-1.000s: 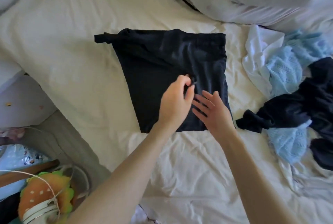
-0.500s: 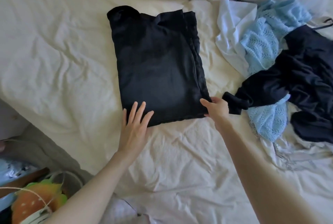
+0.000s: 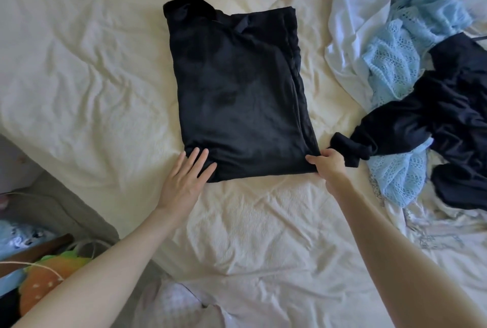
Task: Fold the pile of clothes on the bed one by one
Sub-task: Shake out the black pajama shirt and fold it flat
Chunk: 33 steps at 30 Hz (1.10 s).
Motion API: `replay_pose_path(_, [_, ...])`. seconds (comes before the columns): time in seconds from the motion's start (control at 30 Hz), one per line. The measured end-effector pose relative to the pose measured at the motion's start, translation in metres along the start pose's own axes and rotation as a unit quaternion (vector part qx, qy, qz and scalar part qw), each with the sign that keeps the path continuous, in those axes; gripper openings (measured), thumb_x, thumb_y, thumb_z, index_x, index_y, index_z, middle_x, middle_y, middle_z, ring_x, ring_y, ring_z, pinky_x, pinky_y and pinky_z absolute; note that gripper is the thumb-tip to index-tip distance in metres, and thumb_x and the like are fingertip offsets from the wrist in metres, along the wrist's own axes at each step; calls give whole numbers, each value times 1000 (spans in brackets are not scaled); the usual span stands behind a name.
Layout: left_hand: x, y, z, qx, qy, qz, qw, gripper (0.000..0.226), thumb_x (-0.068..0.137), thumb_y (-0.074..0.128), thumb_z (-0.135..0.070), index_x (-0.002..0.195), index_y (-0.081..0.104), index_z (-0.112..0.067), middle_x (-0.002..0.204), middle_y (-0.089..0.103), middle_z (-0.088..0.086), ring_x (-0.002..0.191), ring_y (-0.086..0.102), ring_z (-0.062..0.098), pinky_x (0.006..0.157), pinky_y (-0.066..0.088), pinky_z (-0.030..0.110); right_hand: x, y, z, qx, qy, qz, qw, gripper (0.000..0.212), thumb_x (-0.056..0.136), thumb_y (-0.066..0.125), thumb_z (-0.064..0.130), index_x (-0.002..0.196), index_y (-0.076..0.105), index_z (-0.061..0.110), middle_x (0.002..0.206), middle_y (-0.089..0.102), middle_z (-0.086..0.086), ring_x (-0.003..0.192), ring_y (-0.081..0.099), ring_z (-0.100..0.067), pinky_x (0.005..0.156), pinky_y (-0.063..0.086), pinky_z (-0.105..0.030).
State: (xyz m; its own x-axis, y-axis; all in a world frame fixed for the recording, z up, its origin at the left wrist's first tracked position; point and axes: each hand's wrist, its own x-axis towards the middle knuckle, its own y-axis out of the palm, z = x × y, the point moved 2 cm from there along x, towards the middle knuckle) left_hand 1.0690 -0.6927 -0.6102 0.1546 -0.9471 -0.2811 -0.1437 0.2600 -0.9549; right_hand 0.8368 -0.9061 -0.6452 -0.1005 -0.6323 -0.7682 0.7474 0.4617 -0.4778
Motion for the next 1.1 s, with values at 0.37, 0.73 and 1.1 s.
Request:
replay_pose_path(0.37, [-42,-25,13,-348,-127,125,920,58,87,32,17,120,63,-19,140,49,-6,135,33,3,99,17,-2,-61,-14,-49,239,152,71,956,7,86,58,2,91,55,6,99,60,-9,90,61,-21,65,51,-29])
replay_pose_path(0.73, [-119,-55,13,-511,-210,338,762,22,98,40,1,114,49,-10,119,56,-1,102,52,6,74,38,2,-145,-46,-110,176,266,144,937,11,83,61,-7,81,53,1,75,53,-12,64,52,-20,46,51,-21])
replay_pose_path(1.1, [-11,-81,69,-588,-297,-41,751,17,94,53,-11,86,59,-24,87,66,-1,80,66,16,61,58,23,-101,-24,56,159,41,27,986,10,83,66,5,78,57,4,66,56,-8,46,57,-13,40,44,-18])
